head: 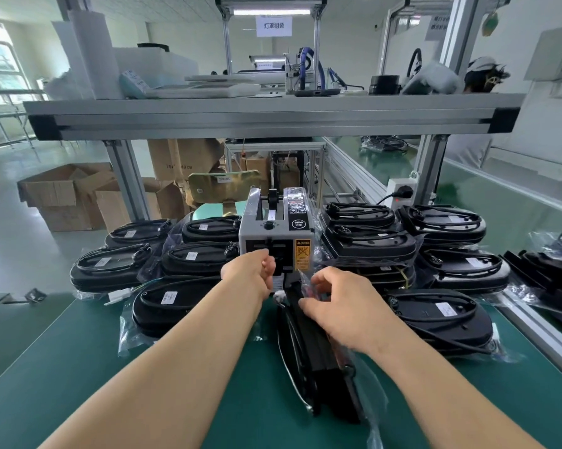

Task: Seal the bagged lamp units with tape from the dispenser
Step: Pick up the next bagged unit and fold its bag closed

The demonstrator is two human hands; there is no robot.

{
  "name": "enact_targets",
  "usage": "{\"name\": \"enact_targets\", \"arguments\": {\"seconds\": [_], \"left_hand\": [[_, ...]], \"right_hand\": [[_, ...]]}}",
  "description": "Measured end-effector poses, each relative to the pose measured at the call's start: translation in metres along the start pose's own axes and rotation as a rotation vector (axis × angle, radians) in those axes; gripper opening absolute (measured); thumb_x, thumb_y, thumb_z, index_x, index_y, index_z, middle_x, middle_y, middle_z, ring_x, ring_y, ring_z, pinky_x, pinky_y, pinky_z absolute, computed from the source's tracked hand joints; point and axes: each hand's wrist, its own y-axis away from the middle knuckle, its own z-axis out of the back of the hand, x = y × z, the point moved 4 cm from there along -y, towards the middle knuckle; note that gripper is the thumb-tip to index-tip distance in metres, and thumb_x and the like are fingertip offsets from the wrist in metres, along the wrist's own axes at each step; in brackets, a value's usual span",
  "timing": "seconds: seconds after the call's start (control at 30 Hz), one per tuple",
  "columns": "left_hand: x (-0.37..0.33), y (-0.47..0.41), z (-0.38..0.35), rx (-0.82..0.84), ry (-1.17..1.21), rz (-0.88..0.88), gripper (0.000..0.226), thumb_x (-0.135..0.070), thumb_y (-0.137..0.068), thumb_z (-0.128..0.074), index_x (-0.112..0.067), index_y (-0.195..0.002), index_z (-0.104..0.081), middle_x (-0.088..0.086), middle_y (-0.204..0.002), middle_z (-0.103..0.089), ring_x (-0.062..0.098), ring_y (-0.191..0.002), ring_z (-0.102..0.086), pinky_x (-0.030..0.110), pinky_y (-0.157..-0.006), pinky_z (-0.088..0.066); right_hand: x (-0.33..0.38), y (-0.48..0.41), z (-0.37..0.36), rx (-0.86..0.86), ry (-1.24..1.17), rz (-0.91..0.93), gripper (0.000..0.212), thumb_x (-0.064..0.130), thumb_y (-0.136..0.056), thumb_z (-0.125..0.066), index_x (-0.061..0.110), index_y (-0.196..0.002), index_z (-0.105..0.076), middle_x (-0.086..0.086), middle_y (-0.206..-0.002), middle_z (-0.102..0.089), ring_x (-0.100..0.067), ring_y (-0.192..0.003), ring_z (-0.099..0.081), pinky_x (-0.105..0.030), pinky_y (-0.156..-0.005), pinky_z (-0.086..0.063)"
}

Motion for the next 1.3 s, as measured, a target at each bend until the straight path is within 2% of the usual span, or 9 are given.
{"name": "enact_targets", "arguments": {"seconds": [0.2, 0.27, 0.37, 0.53, 0.67, 0.77, 0.9, 1.07, 1.3], "left_hand": [[0.001, -0.013, -0.007, -0.033, 0.034, -0.067, 0.023, -0.012, -0.095, -0.056, -0.014, -0.072, -0.053, -0.005, -0.046, -0.053, 0.006, -0.045, -0.049, 0.017, -0.043, -0.033], [0.003, -0.011, -0.009, -0.024, 0.068, -0.139, 0.020, -0.011, -0.092, -0.055, -0.015, -0.073, -0.050, -0.004, -0.058, -0.050, 0.008, -0.046, -0.045, 0.018, -0.041, -0.034], [0.003, 0.003, 0.002, -0.053, 0.167, -0.168, 0.021, -0.006, -0.087, -0.056, -0.017, -0.072, -0.047, -0.005, -0.053, -0.046, 0.005, -0.038, -0.040, 0.016, -0.036, -0.030], [0.014, 0.046, 0.014, 0.431, -0.032, -0.208, 0.014, -0.014, -0.090, -0.062, -0.018, -0.077, -0.057, -0.007, -0.059, -0.051, 0.005, -0.047, -0.047, 0.019, -0.050, -0.044], [0.040, 0.071, 0.013, 0.673, -0.106, -0.178, 0.006, -0.023, -0.072, -0.070, -0.021, -0.069, -0.066, -0.003, -0.066, -0.056, 0.007, -0.054, -0.052, 0.020, -0.055, -0.048], [0.050, 0.071, 0.013, 0.678, -0.055, -0.152, 0.008, -0.022, -0.073, -0.069, -0.018, -0.075, -0.062, -0.002, -0.068, -0.055, 0.008, -0.056, -0.051, 0.020, -0.056, -0.048], [0.044, 0.071, 0.013, 0.701, -0.064, -0.158, 0.008, -0.022, -0.076, -0.067, -0.018, -0.072, -0.061, -0.002, -0.067, -0.052, 0.009, -0.055, -0.047, 0.023, -0.058, -0.046], [0.026, 0.075, 0.007, 0.663, -0.298, -0.291, 0.030, -0.012, -0.094, -0.056, -0.020, -0.066, -0.061, -0.001, -0.066, -0.054, 0.009, -0.053, -0.046, 0.022, -0.055, -0.043], [0.023, 0.079, 0.001, 0.638, -0.472, -0.347, 0.027, -0.011, -0.093, -0.058, -0.018, -0.068, -0.061, -0.004, -0.062, -0.054, 0.006, -0.051, -0.046, 0.021, -0.056, -0.046]], "right_hand": [[0.001, -0.001, 0.002, -0.023, -0.014, 0.015, 0.033, 0.035, -0.089, -0.066, 0.024, -0.120, -0.062, 0.014, -0.099, -0.060, -0.006, -0.091, -0.058, -0.019, -0.075, -0.042], [-0.002, 0.000, 0.002, -0.021, -0.039, 0.004, 0.035, 0.034, -0.089, -0.065, 0.024, -0.123, -0.062, 0.013, -0.104, -0.062, -0.007, -0.094, -0.059, -0.018, -0.077, -0.041], [-0.009, 0.000, 0.005, -0.016, -0.065, -0.014, 0.031, 0.031, -0.091, -0.063, 0.024, -0.121, -0.062, 0.012, -0.107, -0.064, -0.007, -0.097, -0.061, -0.018, -0.078, -0.043], [-0.013, -0.003, 0.012, -0.014, -0.065, -0.024, 0.027, 0.019, -0.096, -0.056, 0.023, -0.122, -0.062, 0.006, -0.107, -0.066, -0.013, -0.093, -0.067, -0.014, -0.065, -0.044], [-0.002, -0.004, 0.011, -0.006, 0.056, 0.016, 0.016, 0.027, -0.093, -0.056, 0.016, -0.089, -0.067, 0.000, -0.085, -0.069, -0.023, -0.081, -0.066, -0.032, -0.070, -0.052], [0.002, 0.001, 0.011, -0.012, 0.080, 0.029, 0.034, 0.049, -0.080, -0.071, 0.019, -0.073, -0.056, 0.008, -0.069, -0.058, -0.009, -0.064, -0.054, -0.026, -0.055, -0.039], [-0.005, 0.008, 0.013, -0.057, -0.054, -0.015, 0.042, 0.043, -0.071, -0.084, 0.022, -0.095, -0.057, 0.015, -0.080, -0.053, -0.004, -0.078, -0.057, -0.009, -0.059, -0.038], [-0.011, 0.011, 0.014, -0.155, -0.046, -0.022, 0.020, 0.041, -0.089, -0.069, 0.023, -0.093, -0.059, 0.010, -0.087, -0.062, 0.000, -0.075, -0.056, -0.009, -0.059, -0.038], [-0.008, 0.013, 0.012, -0.197, -0.006, -0.021, 0.020, 0.031, -0.098, -0.056, 0.020, -0.081, -0.054, 0.003, -0.079, -0.061, -0.008, -0.065, -0.054, -0.019, -0.048, -0.034]]}}
